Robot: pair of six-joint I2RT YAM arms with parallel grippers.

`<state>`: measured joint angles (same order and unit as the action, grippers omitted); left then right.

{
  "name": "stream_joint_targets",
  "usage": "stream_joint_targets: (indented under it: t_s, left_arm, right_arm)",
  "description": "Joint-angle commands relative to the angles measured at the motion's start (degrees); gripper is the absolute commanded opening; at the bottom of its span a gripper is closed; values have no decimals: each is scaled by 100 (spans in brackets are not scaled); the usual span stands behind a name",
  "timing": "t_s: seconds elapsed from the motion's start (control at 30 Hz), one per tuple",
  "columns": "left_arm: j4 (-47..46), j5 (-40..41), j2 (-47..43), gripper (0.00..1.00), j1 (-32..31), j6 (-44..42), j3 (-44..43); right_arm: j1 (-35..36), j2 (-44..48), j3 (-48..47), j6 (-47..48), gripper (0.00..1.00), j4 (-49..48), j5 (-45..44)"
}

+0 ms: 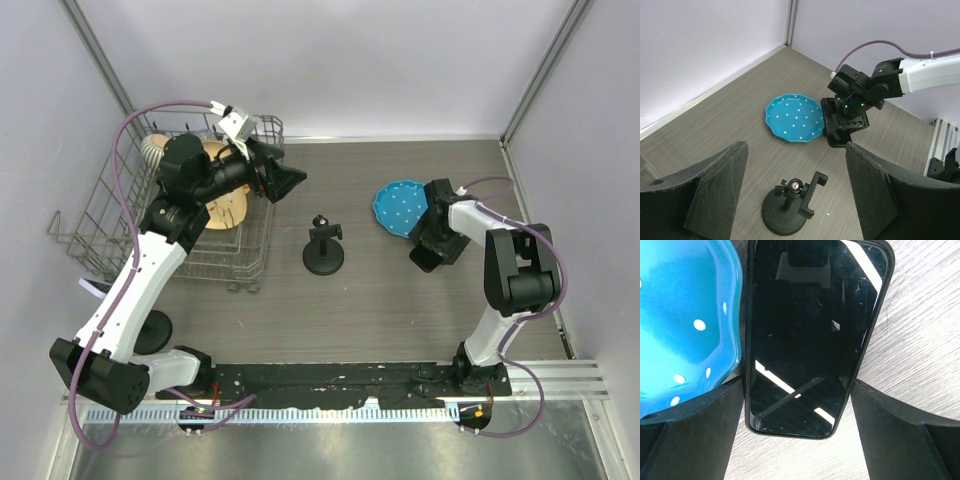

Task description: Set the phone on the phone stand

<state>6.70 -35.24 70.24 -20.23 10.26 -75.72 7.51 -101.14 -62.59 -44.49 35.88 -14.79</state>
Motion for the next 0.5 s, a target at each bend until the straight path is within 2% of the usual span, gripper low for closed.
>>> stream_joint_targets:
  t_s: [0.0,0.13,0.23,0.27,0.33,0.47]
  left_arm:
    - [-178,-132,-54,83,28,11,-57]
    - [-169,-123,-63,83,36,-15,-48]
    - [-151,-97,-63,83,28,-24,-57]
    - [-151,-105,-63,83,28,-16,-57]
    - [-204,-105,-45,83,28,20,-48]
    - [-335,-123,-45,83,28,151,-22]
  right_arm:
    - [-4,-203,-140,-429,91,253,-270]
    - [-30,-318,-61,-429,83,200,-261]
    - [-39,-48,202,-569,66,113,-419]
    - [-56,41,273,-630,50,86,-481]
    - [-65,356,475,-710,36,77,-551]
    - [-56,953,800,-815,1,-19,-605]
